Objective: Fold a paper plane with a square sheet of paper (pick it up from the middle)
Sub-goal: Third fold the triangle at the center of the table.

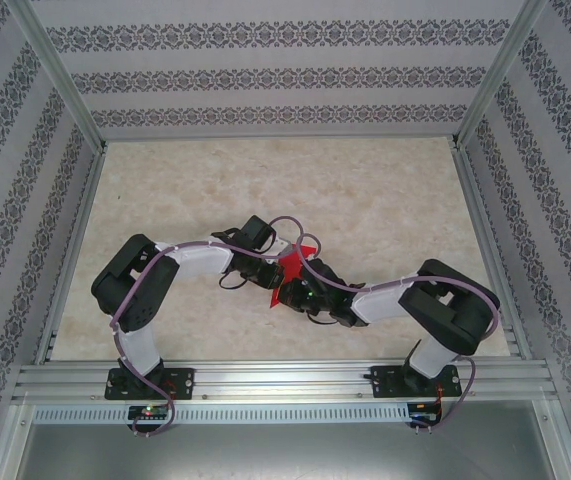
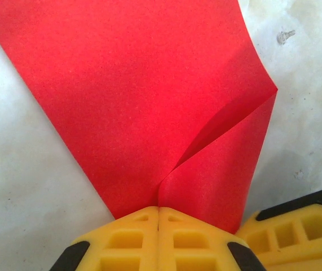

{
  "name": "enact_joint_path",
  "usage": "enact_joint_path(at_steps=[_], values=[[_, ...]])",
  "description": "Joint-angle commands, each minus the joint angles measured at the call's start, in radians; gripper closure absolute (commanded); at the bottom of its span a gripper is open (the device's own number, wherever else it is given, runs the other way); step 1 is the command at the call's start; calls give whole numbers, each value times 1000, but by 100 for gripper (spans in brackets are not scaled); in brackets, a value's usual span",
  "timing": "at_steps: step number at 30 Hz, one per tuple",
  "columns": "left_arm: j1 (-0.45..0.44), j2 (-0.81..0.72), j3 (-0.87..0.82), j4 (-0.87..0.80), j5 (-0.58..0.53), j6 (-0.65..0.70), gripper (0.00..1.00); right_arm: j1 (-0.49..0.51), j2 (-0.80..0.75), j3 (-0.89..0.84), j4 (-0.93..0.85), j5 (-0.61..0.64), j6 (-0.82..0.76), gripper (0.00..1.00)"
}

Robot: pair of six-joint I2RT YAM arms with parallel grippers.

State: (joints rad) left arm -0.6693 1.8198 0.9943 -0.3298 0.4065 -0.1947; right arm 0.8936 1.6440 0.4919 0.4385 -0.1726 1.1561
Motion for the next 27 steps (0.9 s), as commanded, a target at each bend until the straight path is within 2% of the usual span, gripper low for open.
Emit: enact_joint_path(at_steps=[1, 6, 17, 27], values=[[10, 46, -1, -30, -20, 12, 96, 11, 52, 15, 83, 27, 31, 92], [18, 47, -2, -33, -31, 11, 96, 12, 66, 4, 65, 37, 53, 93], [22, 45, 1, -37, -8, 9, 96, 37, -84, 29, -22, 50, 22, 92], [22, 45, 11, -45, -8, 11, 95, 77, 25, 51, 8, 57, 55, 92]])
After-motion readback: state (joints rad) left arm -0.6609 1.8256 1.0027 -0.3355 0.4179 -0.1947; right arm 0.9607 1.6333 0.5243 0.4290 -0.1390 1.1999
